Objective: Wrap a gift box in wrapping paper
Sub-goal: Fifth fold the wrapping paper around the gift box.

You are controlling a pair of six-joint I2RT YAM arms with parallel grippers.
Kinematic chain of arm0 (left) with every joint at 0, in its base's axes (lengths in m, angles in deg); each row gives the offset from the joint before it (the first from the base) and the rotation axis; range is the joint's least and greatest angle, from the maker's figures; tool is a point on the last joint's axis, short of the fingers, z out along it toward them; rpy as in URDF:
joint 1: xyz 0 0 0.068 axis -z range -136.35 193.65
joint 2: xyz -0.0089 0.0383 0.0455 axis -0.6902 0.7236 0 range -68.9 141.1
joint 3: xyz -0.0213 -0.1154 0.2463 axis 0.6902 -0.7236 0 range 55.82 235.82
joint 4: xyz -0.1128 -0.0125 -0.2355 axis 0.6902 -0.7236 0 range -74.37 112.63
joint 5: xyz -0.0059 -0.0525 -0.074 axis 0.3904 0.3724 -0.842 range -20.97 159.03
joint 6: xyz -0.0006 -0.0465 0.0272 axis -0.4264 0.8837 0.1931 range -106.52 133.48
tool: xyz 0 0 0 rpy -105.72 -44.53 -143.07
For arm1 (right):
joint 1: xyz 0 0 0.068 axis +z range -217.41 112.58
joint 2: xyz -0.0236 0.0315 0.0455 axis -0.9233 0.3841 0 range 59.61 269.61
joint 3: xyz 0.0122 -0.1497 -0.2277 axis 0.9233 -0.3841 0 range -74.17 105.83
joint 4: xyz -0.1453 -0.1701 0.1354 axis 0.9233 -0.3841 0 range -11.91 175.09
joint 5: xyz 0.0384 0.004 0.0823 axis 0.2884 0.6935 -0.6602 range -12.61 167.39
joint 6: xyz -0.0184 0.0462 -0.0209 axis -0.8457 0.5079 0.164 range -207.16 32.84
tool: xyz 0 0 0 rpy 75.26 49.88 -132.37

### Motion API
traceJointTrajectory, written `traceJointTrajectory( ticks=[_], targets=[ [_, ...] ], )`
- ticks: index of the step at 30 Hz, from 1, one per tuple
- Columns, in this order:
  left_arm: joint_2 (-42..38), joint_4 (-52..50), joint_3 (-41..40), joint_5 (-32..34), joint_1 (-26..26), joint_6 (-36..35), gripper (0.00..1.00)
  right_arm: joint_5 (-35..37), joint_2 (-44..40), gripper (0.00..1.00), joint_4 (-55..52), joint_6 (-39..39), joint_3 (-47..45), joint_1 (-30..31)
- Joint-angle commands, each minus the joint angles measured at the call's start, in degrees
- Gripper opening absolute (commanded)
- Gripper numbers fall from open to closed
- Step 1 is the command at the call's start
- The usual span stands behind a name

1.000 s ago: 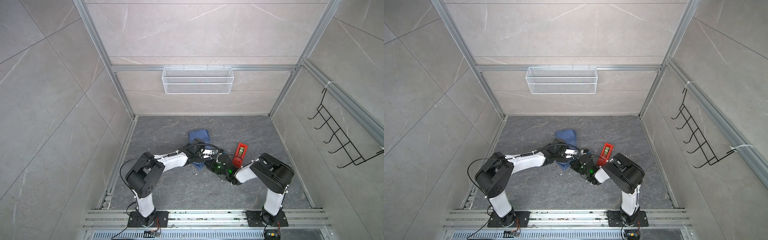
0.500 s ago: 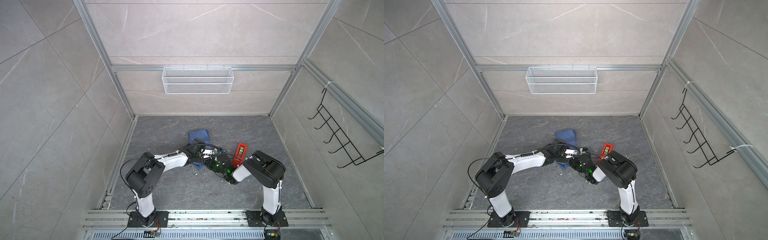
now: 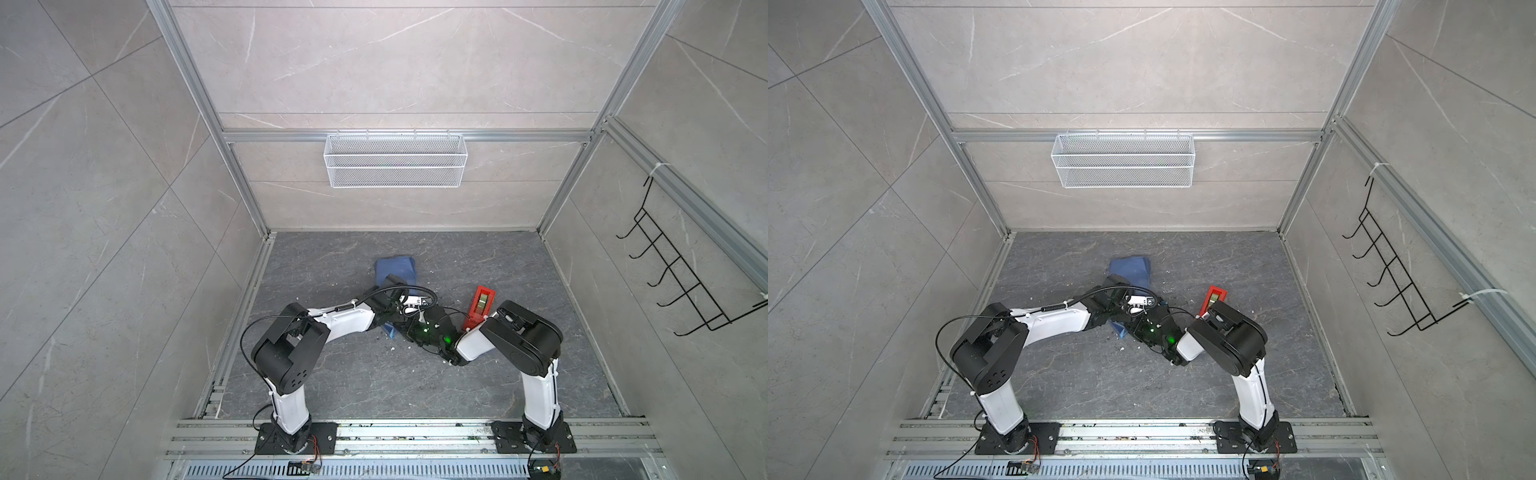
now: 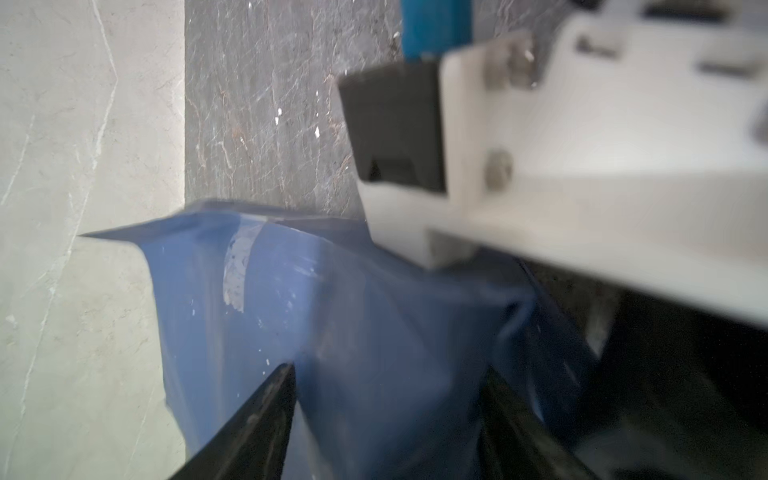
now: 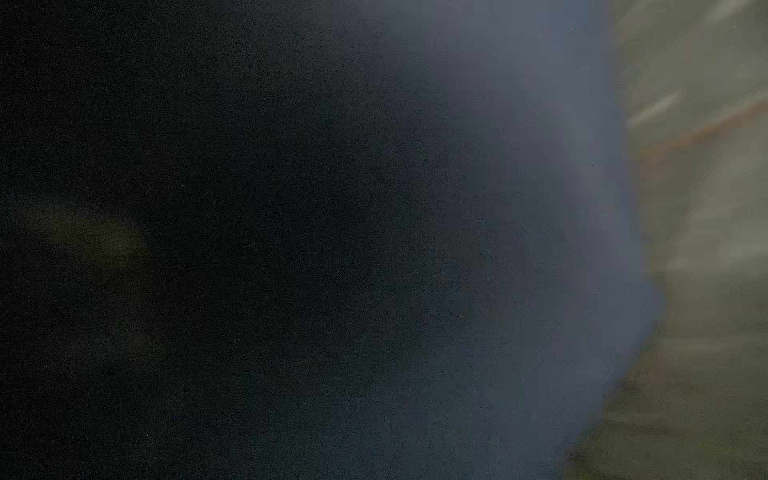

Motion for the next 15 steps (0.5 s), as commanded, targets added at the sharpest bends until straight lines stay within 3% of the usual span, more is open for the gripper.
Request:
traceJointTrajectory(
  ticks=[1, 6, 11, 15],
  targets=[
    [2.6, -5.0, -0.7, -3.0, 1.4, 0.2, 0.67, -4.6, 1.5, 0.0, -12.2, 0.3, -2.5, 1.2],
    [2.6, -4.4, -0.7, -3.1, 1.4, 0.2, 0.67, -2.2, -4.6, 0.01, -23.7, -3.2, -3.3, 3.6],
    [1.8, -4.8, -0.4, -2.7, 1.3, 0.3, 0.68, 0.4, -10.7, 0.02, -23.3, -4.1, -7.1, 3.7],
    [0.5, -7.1, 1.3, -3.0, 1.4, 1.5, 0.72, 2.8, -18.8, 0.08, -16.4, -8.1, -12.0, 3.3]
  ],
)
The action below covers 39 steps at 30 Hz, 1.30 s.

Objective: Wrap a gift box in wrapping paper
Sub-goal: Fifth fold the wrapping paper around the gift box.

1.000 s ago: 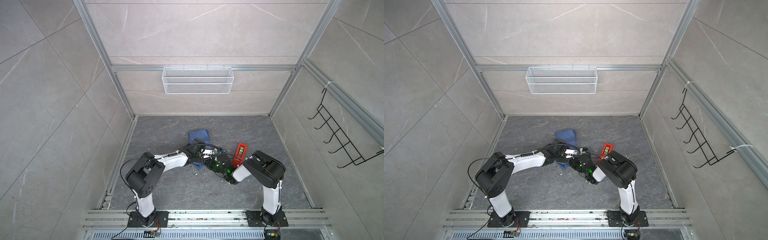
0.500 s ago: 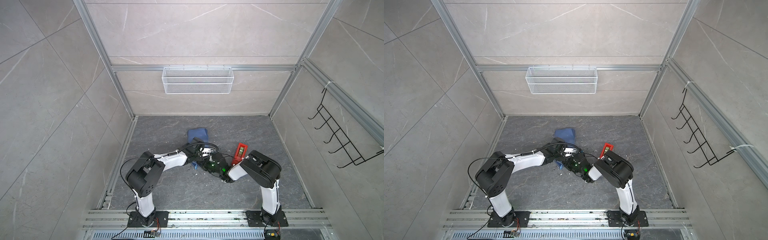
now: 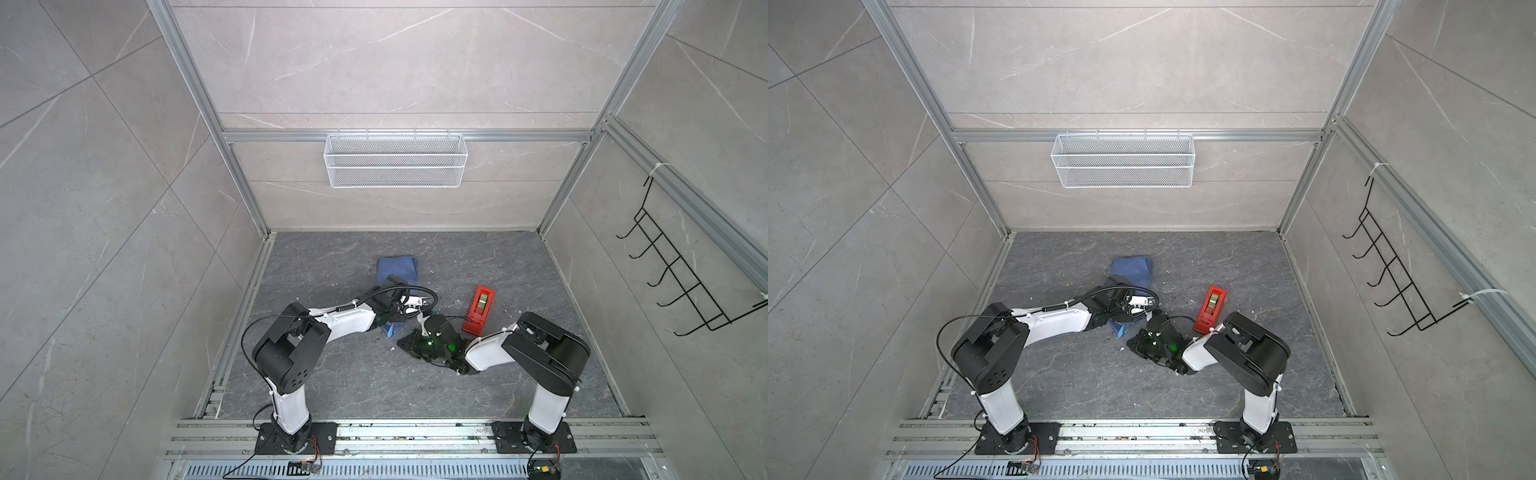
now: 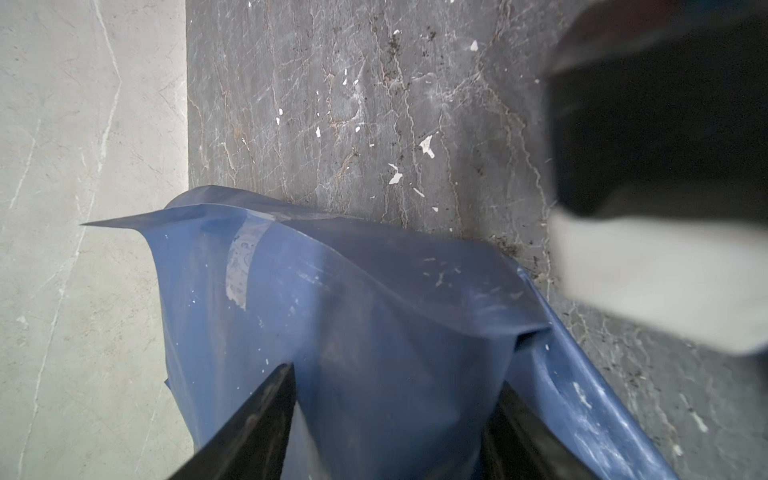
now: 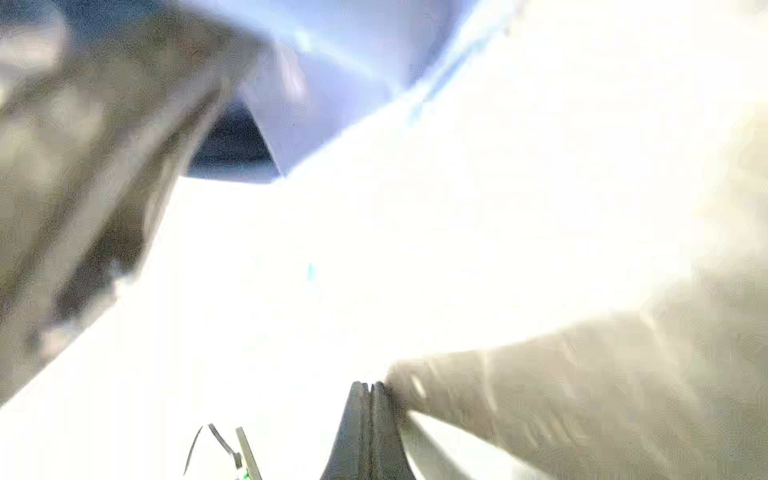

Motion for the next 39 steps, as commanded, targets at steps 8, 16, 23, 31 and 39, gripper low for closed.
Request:
traceJointTrajectory(
  ticks=[8, 16, 23, 31, 39],
  targets=[
    [-6.4, -29.2, 18.4, -11.7, -3.1, 12.2, 0.82, 18.0, -37.6, 0.69, -36.6, -32.8, 2.4, -0.7],
    [-5.0, -33.5, 28.3, -20.4, -14.1, 20.8, 0.86, 30.7, -43.6, 1.0, -53.5, -53.7, 15.2, -0.6],
    [3.6, -33.0, 33.2, -19.2, -16.7, 17.0, 0.86, 27.4, -35.8, 0.98, -50.4, -82.1, 16.9, 3.5],
    [11.7, -36.6, 36.8, -21.1, -17.8, 15.3, 0.86, 31.3, -15.6, 0.91, -50.5, -99.9, 24.3, 10.6],
    [14.1, -37.3, 35.8, -19.6, -18.2, 13.6, 0.86, 26.7, -3.5, 0.72, -50.0, -105.6, 29.1, 11.4]
  ],
)
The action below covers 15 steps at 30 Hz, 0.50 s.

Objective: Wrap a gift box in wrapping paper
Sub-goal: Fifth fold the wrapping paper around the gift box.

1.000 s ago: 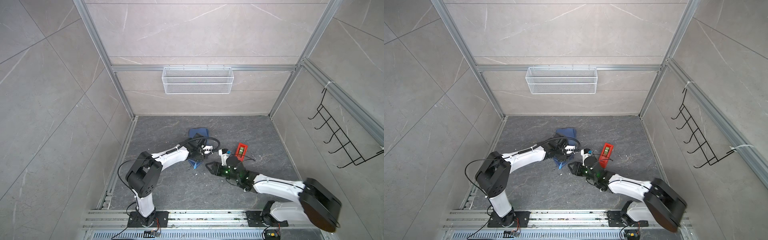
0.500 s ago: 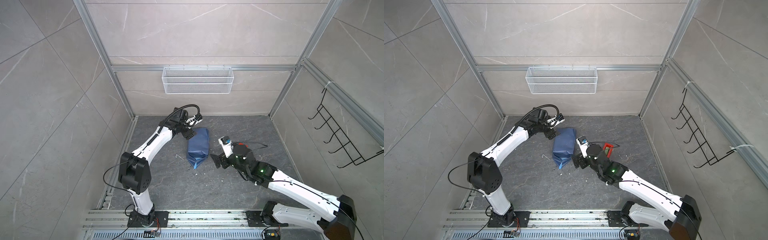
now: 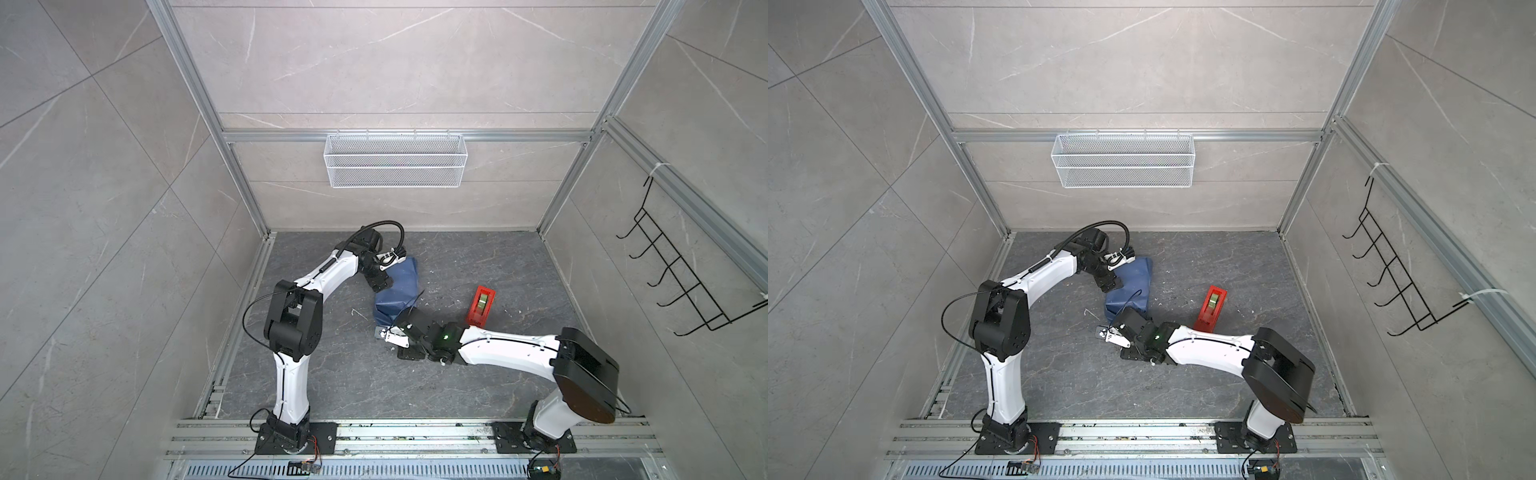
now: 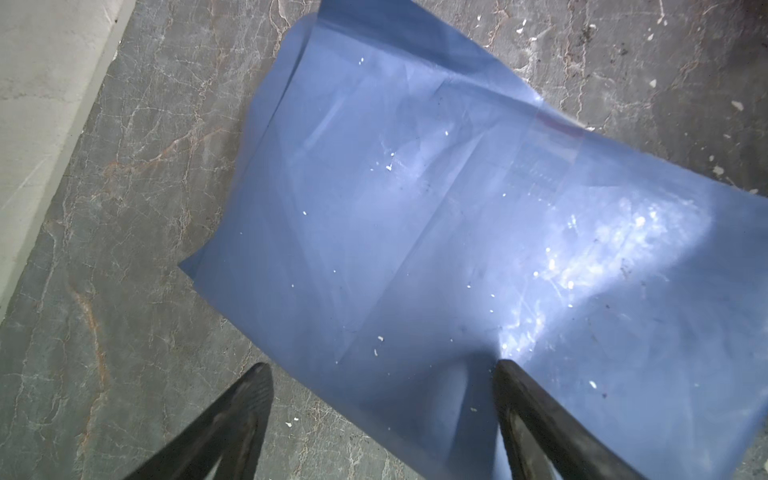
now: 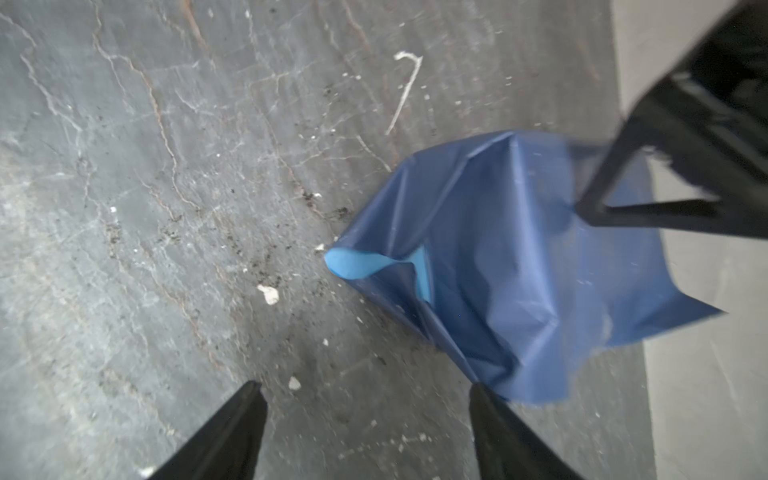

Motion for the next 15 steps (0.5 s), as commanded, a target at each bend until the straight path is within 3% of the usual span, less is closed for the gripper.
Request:
traceJointTrajectory(
  ticks=[1, 15],
  targets=[
    [1.1, -1.4, 1.4, -0.7, -0.5, -1.5, 0.86, -1.4, 3.8, 0.72, 0.0, -4.5, 2.9, 0.2],
    [1.9, -1.1, -0.8, -0.1, -0.5, -2.8, 0.86, -4.7, 13.4, 0.54, 3.9, -10.6, 6.7, -4.5]
  ],
)
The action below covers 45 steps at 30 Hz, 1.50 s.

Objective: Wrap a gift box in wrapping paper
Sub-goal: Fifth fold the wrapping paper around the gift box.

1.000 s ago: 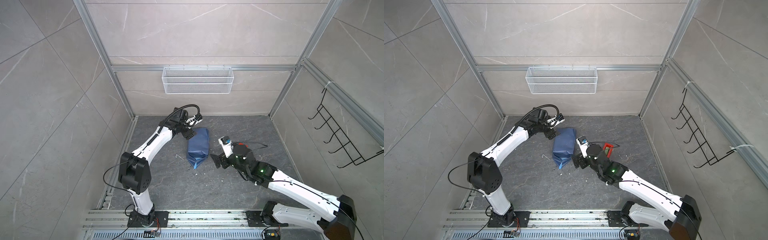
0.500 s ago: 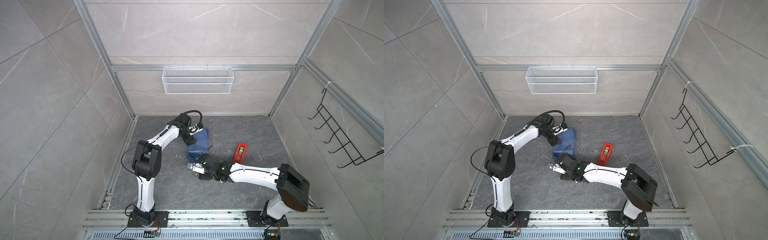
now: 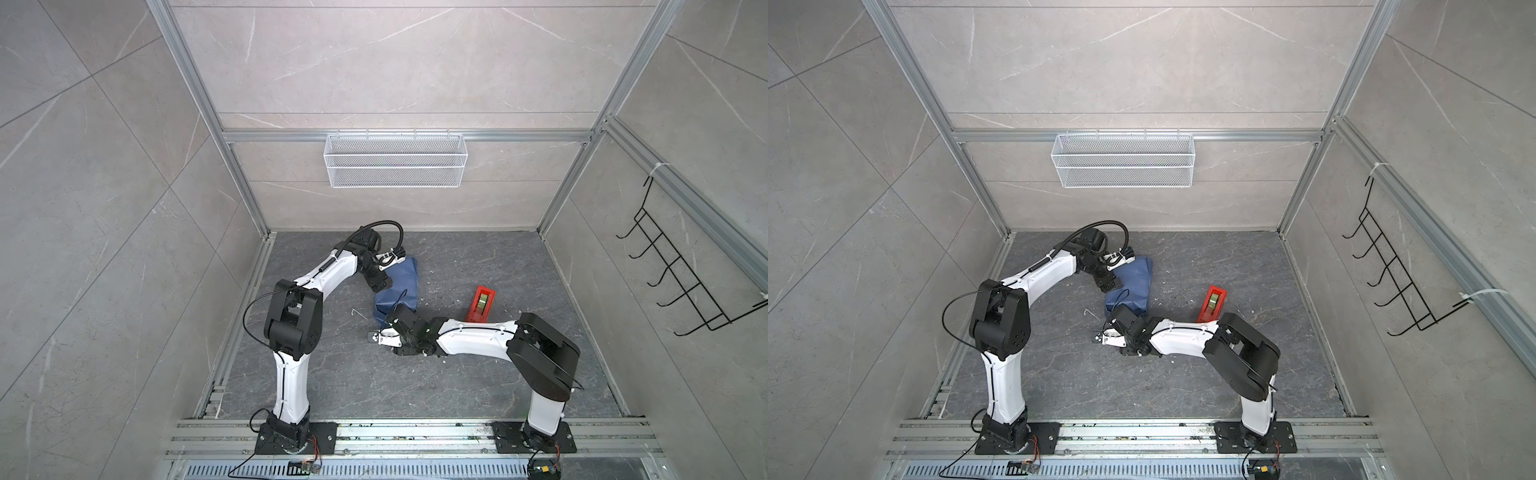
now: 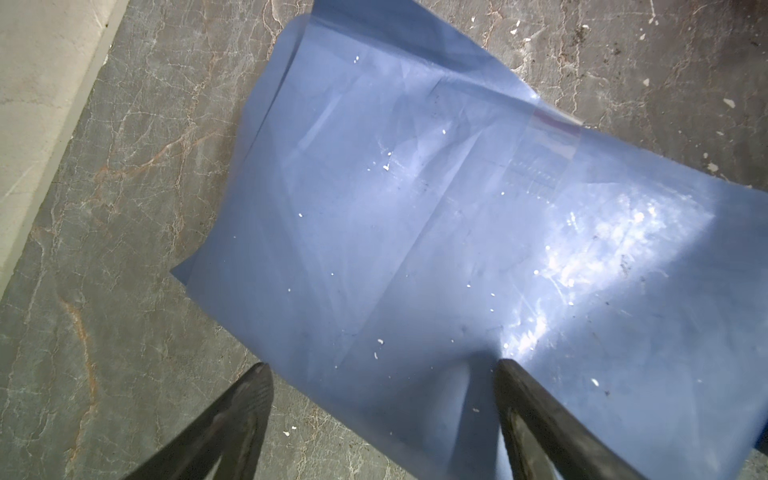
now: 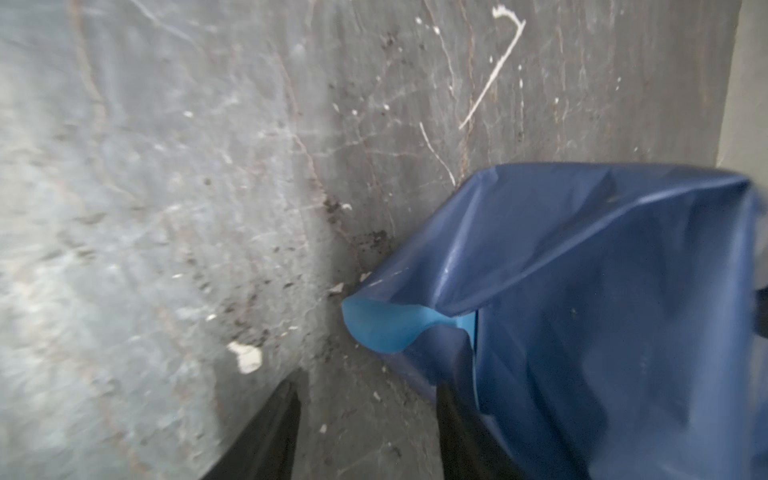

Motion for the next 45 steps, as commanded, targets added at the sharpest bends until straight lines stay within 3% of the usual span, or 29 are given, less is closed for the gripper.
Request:
traceJointTrajectory(
  ticks=[1, 14, 20, 23, 24, 33, 37, 40, 42, 45],
  targets=[
    [1.3, -1.4, -0.9, 0.7, -0.1, -1.8, 0.86, -1.6, 2.5, 0.53, 0.5, -2.0, 2.6, -1.3],
    [1.3, -0.3, -1.6, -0.3, -0.2, -1.5, 0.86, -4.2, 7.3, 0.3, 5.0, -5.3, 3.6, -2.7],
    [-1.0, -0.4, -1.4, -6.9, -2.2, 1.2, 0.87, -5.0, 5.3, 0.0, 5.4, -4.5, 3.2, -2.9],
    [-3.3, -0.6, -1.3, -12.0, -4.1, 3.1, 0.9, -5.6, 2.6, 0.0, 4.7, -2.5, 2.7, -2.9],
    [-4.9, 0.4, -2.3, -14.1, -4.8, 3.3, 1.0, -6.3, 1.3, 0.0, 4.8, -1.3, 2.3, -3.0],
    [-19.9, 25.8, -24.5, -28.2, -10.4, 1.9, 1.0, -7.9, -4.8, 0.0, 8.7, 8.4, -3.1, -2.9],
    [-20.1, 27.1, -26.5, -38.0, -13.1, 2.1, 1.0, -7.5, -5.8, 0.0, 13.0, 12.6, -5.2, -3.0],
    [-21.8, 27.1, -29.6, -43.7, -13.9, -4.4, 1.0, -8.3, -6.0, 0.0, 13.6, 15.5, -5.6, -3.0],
    [-21.9, 22.8, -30.5, -47.2, -14.6, -13.0, 1.0, -8.5, -6.3, 0.0, 15.3, 16.5, -6.6, -3.1],
    [-21.6, 21.3, -32.3, -49.5, -15.6, -20.5, 1.0, -8.2, -6.9, 0.0, 18.0, 18.9, -8.6, -3.3]
  ],
)
